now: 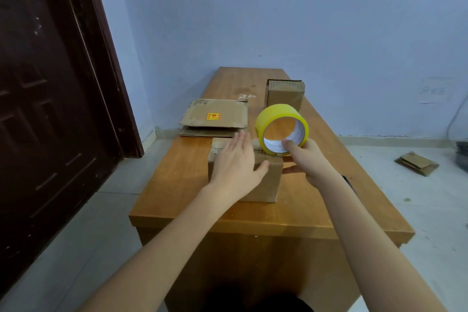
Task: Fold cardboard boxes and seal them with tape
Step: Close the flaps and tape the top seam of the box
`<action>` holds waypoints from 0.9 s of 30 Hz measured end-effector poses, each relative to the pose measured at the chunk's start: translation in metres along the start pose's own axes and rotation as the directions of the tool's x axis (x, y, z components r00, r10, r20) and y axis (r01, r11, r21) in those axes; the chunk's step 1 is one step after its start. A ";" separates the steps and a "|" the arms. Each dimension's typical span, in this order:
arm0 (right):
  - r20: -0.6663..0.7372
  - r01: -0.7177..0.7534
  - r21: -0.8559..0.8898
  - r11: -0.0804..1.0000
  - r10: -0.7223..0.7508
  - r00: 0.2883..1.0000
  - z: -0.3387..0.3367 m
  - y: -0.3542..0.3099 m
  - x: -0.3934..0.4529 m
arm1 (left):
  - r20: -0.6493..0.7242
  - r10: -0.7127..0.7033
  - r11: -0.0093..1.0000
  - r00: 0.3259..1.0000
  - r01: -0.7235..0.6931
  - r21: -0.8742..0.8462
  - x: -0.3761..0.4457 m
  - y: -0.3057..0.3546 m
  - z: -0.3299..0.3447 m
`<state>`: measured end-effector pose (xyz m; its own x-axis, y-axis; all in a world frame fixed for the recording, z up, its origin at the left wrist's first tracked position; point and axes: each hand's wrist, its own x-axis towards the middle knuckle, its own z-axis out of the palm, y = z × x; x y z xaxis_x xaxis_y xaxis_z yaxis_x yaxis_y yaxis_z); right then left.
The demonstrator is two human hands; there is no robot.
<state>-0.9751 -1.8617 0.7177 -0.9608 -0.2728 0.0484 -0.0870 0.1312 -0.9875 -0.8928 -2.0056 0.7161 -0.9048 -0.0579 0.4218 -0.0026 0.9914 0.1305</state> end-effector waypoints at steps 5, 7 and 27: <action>0.036 -0.038 0.021 0.999 0.037 0.999 -0.004 -0.006 -0.001 | -0.039 0.044 0.994 0.998 -0.040 0.102 -0.002 0.014 0.009; 0.055 -0.029 0.010 1.000 0.028 0.998 -0.004 -0.007 -0.001 | -0.055 0.037 0.988 0.998 -0.029 0.151 -0.005 0.010 0.013; 0.073 -0.081 0.003 0.997 0.080 0.994 0.000 -0.009 0.001 | -0.031 0.113 0.977 0.993 -0.105 0.183 -0.009 -0.005 0.016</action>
<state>-0.9753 -1.8628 0.7272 -0.9429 -0.3304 -0.0421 -0.0084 0.1499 -0.9887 -0.8918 -2.0087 0.6976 -0.8858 0.0505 0.4613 0.0145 0.9966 -0.0813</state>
